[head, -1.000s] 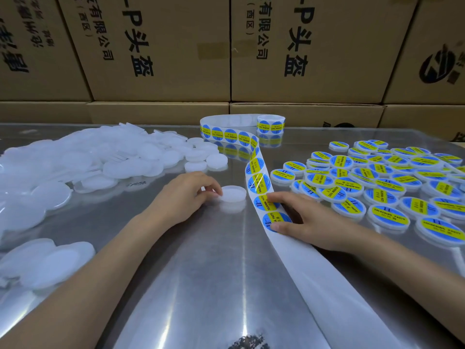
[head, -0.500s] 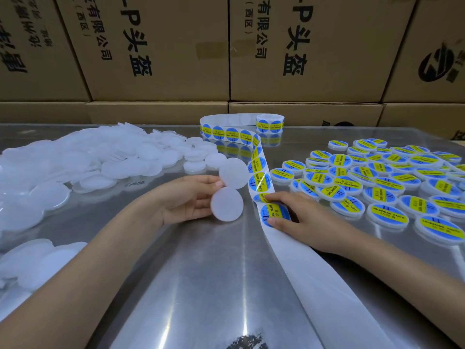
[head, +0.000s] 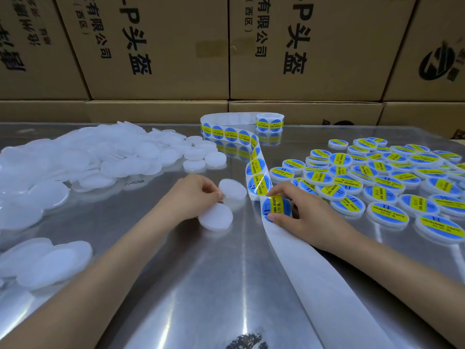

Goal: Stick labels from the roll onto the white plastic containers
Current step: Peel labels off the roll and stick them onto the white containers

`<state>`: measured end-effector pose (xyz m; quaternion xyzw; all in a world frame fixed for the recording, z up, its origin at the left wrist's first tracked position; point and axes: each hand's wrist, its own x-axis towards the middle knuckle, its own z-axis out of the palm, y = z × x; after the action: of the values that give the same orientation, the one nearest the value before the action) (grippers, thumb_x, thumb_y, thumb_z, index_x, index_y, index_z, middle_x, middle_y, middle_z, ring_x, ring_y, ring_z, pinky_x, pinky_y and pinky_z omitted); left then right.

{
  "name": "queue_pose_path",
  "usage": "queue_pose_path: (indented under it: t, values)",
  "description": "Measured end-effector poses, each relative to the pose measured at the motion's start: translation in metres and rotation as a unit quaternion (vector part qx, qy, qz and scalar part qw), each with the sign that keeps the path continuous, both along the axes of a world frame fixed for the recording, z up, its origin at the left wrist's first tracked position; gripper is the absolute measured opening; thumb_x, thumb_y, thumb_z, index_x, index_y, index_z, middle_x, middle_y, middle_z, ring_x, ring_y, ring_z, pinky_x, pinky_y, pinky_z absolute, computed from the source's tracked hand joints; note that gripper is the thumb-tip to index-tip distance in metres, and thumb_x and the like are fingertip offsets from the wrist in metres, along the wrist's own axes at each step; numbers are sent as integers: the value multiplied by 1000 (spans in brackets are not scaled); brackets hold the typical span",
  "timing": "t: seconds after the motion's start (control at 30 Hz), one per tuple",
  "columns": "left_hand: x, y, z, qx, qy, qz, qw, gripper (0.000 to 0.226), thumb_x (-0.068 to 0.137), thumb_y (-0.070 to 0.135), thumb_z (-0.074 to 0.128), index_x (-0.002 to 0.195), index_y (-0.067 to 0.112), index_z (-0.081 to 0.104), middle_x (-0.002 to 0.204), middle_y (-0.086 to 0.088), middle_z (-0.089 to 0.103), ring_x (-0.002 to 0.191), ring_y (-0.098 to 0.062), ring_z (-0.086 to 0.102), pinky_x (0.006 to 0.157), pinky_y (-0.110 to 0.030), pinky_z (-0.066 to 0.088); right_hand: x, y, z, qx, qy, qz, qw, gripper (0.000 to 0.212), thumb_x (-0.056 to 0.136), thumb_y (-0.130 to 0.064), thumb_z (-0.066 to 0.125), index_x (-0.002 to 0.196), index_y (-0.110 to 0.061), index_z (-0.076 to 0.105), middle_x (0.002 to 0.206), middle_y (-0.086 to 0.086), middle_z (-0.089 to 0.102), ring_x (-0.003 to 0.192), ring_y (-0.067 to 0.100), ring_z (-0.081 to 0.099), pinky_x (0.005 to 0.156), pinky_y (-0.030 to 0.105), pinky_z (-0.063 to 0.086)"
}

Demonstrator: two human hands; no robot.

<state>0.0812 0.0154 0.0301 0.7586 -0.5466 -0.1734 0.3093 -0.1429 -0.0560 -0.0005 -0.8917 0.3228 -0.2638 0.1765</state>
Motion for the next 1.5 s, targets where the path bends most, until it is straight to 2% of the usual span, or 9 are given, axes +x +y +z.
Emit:
queue_pose_path:
  t: [0.17,0.37,0.57,0.7,0.83,0.9,1.1,1.3,1.5]
  values:
    - [-6,0,-6,-37,-173,28,984,11,85,24,56,84,28,66,91,8,67,93,-18,60,79,-34,49,-1,1,1,-3,9,-9,1000,33,84,-36,66,112,-33,50,90,-20,53,67,-16,45,62,20,31]
    - [-26,0,-12,-191,-182,-149,953,25,91,19,56,113,23,64,109,9,60,105,-11,53,90,-28,41,1,2,2,-6,20,-13,1000,33,83,-41,65,111,-37,47,100,-13,57,65,-11,46,64,25,33]
    - [-33,-2,-17,-103,-197,-238,945,37,91,6,46,117,22,67,117,8,61,111,-10,51,92,-32,42,1,6,4,-21,31,-6,999,28,80,-49,64,95,-37,44,84,-18,55,68,-9,47,57,14,34]
    - [-33,-3,-18,-89,-214,-232,945,36,95,9,44,118,26,66,120,12,59,114,-8,48,93,-32,41,4,11,11,55,-124,8,991,48,83,-63,44,81,-18,62,85,5,68,81,17,61,77,36,48]
    - [-34,-2,-18,-90,-211,-232,945,38,95,8,43,118,27,66,120,11,58,114,-8,47,93,-35,41,6,16,23,171,-266,17,949,49,87,-59,42,52,-36,67,89,29,65,80,32,57,77,32,47]
    - [-35,-1,-18,-95,-205,-236,945,38,94,7,43,117,27,66,119,10,58,113,-9,47,93,-36,42,6,19,28,238,-295,19,925,47,81,-60,48,46,-32,63,94,21,70,86,26,64,75,33,53]
    - [-39,0,-18,-120,-199,-257,938,36,91,7,47,111,27,69,112,10,64,108,-10,50,88,-38,44,4,14,28,408,-390,38,825,28,62,-52,62,74,-27,63,85,-9,71,92,8,66,76,37,55]
    - [-33,-3,-24,-175,-243,-148,942,28,93,23,53,117,18,66,122,0,62,113,-22,54,93,-35,43,7,10,21,452,-340,38,824,39,61,-46,67,95,-26,66,120,3,66,116,15,58,83,37,54]
    - [-25,-6,-24,-129,-233,-91,960,38,86,54,54,104,25,70,116,10,63,111,-12,55,84,-26,43,5,3,19,467,-329,43,819,15,65,-34,67,78,-27,71,106,2,71,104,13,64,81,34,54]
